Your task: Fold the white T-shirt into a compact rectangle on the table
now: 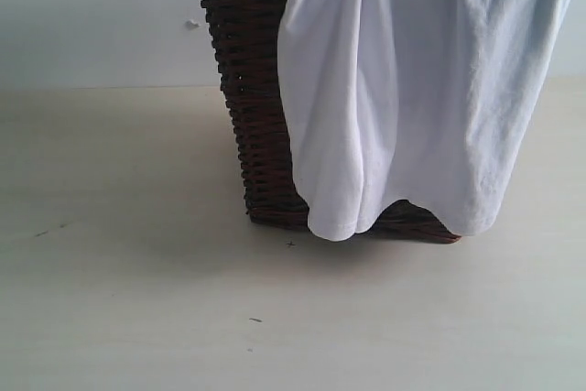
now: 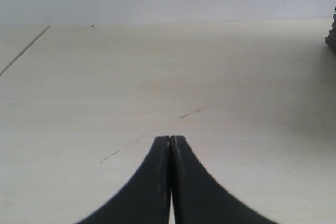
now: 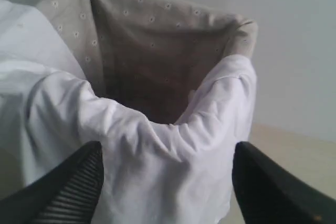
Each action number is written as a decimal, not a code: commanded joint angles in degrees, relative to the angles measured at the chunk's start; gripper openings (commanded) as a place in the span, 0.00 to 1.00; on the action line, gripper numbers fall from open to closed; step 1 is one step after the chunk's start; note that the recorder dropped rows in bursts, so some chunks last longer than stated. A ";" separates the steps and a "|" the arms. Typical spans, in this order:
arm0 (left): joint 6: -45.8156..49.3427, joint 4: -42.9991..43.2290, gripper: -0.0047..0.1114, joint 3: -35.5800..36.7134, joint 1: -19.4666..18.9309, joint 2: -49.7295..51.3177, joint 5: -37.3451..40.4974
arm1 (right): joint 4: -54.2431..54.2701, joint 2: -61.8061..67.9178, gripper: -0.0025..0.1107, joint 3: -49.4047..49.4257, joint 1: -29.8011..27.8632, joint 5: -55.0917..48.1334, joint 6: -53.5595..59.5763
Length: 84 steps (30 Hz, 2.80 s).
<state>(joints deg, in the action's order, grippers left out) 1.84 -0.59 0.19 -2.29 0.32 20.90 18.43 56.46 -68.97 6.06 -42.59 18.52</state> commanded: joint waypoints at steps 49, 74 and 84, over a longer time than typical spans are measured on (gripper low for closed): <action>-0.37 -0.01 0.04 -0.19 0.24 -0.32 -1.02 | 5.30 15.94 0.02 -55.28 -0.08 6.80 5.84; -0.37 -0.01 0.04 -0.19 0.24 -0.32 -1.02 | 11.41 12.96 0.02 -65.73 -0.08 -14.28 -1.23; -0.37 -0.01 0.04 -0.19 0.24 -0.32 -1.02 | 9.66 3.90 0.02 -48.95 -0.08 -27.38 -3.63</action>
<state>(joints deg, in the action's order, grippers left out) 1.84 -0.59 0.19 -2.29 0.32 20.90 27.40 63.47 -123.22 6.06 -67.62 15.75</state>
